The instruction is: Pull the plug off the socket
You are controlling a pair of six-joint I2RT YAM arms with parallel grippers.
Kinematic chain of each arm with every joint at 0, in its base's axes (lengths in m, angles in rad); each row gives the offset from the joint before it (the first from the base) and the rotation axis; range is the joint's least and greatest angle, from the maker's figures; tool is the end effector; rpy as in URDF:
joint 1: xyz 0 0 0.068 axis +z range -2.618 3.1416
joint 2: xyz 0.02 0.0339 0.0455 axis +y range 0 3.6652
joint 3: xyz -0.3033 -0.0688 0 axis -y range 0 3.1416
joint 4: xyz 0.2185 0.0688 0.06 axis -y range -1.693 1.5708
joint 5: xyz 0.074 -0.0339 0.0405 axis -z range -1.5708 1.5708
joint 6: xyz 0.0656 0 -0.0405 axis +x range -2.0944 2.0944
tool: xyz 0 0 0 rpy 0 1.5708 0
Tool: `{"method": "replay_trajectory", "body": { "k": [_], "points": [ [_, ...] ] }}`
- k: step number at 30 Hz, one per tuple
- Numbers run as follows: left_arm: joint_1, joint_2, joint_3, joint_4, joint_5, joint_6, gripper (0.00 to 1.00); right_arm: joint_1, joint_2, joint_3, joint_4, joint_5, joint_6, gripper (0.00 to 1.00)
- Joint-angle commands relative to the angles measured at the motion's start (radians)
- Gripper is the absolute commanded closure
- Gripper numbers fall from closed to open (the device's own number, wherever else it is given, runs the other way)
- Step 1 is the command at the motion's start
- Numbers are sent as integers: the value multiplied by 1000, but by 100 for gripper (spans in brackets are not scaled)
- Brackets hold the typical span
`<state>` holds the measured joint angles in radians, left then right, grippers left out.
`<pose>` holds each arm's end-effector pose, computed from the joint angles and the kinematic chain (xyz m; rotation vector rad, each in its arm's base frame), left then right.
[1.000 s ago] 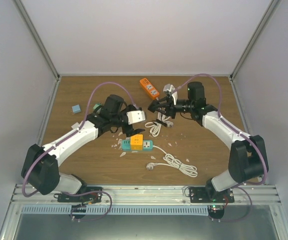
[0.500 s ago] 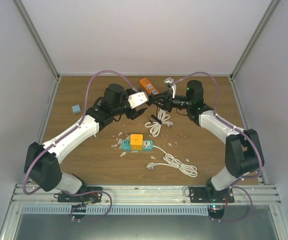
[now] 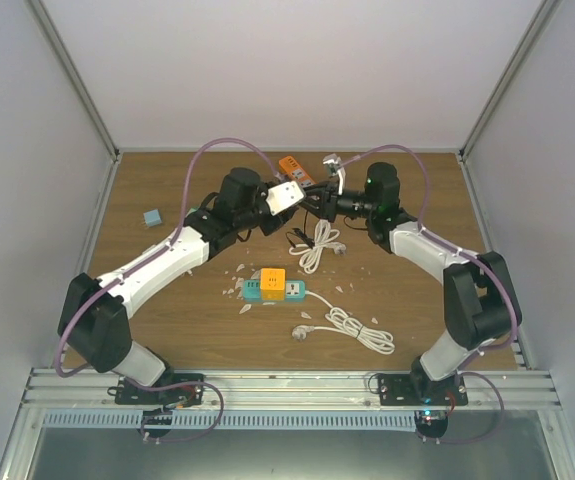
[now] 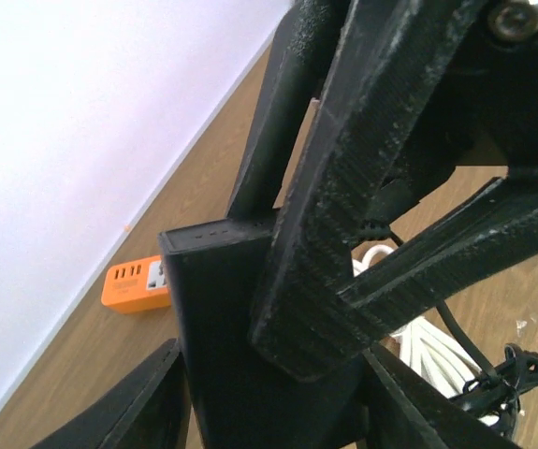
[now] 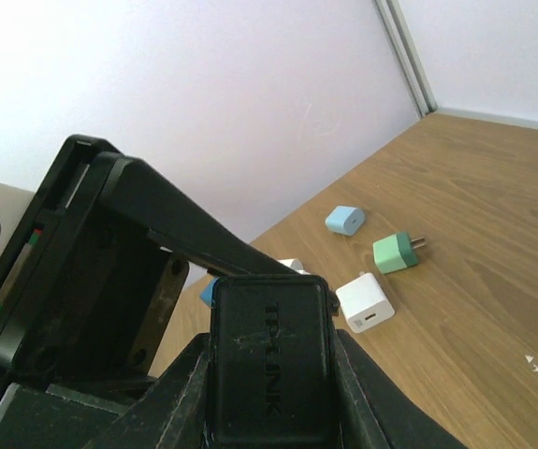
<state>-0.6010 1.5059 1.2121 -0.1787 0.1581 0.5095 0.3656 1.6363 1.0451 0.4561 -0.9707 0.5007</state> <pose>0.2832 -0.2067 0.3472 1.1603 1.6827 -0.2187 0.3213 0.1810 0.3292 -0.6668 1.7498 1.4376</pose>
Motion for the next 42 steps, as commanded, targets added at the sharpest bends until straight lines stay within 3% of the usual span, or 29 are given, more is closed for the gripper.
{"method": "replay_trajectory", "body": {
  "k": [1, 3, 6, 9, 14, 20, 26, 31, 36, 42],
  "points": [
    [-9, 14, 40, 88, -54, -29, 59, 12, 30, -12, 49, -4, 58, 89],
    [-10, 14, 36, 91, -53, -25, 64, 12, 39, -11, 60, -10, 75, 86],
    [-8, 3, 19, 92, -53, -11, 74, 7, 40, -5, 53, -13, 69, 66],
    [13, -13, -2, 90, -35, -18, 82, -5, 32, -4, 35, -15, 44, 58],
    [53, -17, -14, 63, -9, -13, 87, -28, 10, 0, -7, -19, -11, 31],
    [136, -7, 2, 20, 5, -5, 90, -57, -28, -3, -98, -10, -128, 11],
    [259, 77, 88, -74, 54, 7, 90, -77, -55, 4, -270, 5, -327, 4],
    [314, 183, 163, -172, 65, 103, 90, -78, -87, -11, -394, 6, -483, 2],
    [360, 366, 337, -350, 89, 139, 90, -79, -107, -41, -442, -17, -551, 2],
    [391, 527, 472, -363, 72, 113, 89, -78, -108, -56, -451, -13, -566, 2]
  ]
}}
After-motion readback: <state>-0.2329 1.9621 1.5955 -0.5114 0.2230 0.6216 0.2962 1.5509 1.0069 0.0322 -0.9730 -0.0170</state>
